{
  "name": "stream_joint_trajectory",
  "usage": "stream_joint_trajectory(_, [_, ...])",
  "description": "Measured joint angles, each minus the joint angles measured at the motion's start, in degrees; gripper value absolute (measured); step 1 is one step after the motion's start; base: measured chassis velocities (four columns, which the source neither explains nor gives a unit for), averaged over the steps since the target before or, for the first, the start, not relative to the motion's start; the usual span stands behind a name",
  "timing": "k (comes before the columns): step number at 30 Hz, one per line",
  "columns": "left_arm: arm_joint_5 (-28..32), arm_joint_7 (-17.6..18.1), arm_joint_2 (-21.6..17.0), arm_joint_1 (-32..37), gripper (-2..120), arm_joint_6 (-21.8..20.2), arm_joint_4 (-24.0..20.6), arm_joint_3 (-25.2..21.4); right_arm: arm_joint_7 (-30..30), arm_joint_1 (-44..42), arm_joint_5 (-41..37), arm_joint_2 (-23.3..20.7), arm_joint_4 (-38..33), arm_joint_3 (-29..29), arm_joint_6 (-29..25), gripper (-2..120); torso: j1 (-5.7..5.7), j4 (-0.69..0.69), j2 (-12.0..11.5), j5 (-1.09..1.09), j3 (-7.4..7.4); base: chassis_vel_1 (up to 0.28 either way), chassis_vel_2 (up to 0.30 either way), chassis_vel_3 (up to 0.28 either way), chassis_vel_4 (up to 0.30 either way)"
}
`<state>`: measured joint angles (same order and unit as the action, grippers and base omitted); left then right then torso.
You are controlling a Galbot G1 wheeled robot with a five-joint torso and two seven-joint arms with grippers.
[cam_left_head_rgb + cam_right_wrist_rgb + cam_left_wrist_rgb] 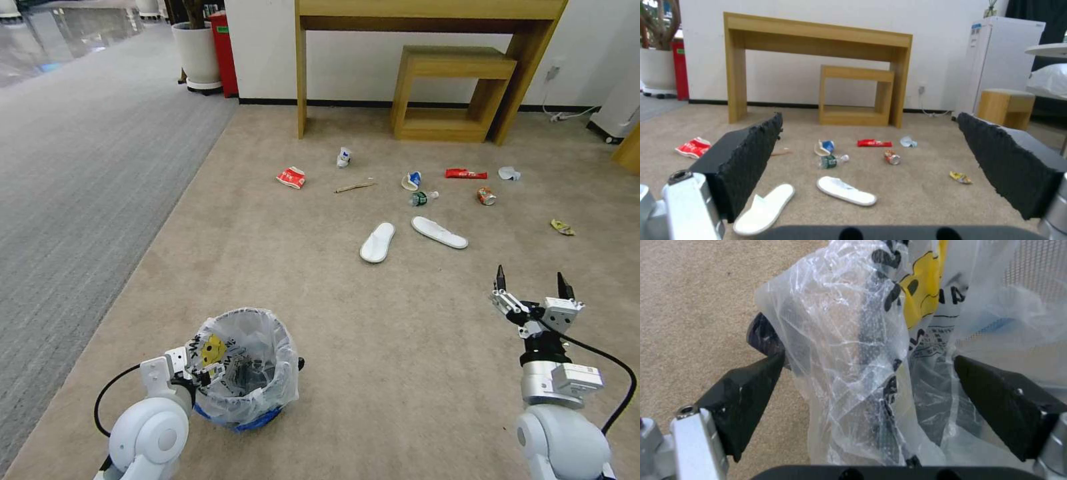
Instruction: Pick up the trash bin and place the garbage on the floor into it.
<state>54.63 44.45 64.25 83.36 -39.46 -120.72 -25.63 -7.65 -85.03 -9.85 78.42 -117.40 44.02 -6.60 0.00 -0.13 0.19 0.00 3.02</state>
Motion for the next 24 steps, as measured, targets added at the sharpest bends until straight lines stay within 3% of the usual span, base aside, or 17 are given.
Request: stream_joint_trajectory(24, [-0.32,-0.02,1.4,-0.98,97,0.22,1.88,0.76,0.09,1.02,-0.22,-0.59,1.74,-0.29,-0.13,100,0.0,0.0,0.0,0.02,0.0,0.0,0.0,0.0,0.0])
